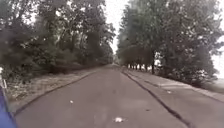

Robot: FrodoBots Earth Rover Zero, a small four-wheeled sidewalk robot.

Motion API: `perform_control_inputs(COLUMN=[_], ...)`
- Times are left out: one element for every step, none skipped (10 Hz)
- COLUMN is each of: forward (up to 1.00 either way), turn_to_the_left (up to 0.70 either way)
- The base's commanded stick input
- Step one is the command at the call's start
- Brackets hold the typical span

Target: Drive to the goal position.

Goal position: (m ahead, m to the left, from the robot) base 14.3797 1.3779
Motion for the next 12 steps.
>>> perform_control_inputs(forward=[0.70, 0.70, 0.70, 0.70, 0.70, 0.70, 0.70, 0.70, 0.70, 0.70, 0.70, 0.70], turn_to_the_left=[-0.01, -0.01, -0.01, -0.01, -0.01, -0.01, -0.01, -0.01, -0.01, -0.01, -0.01, -0.01])
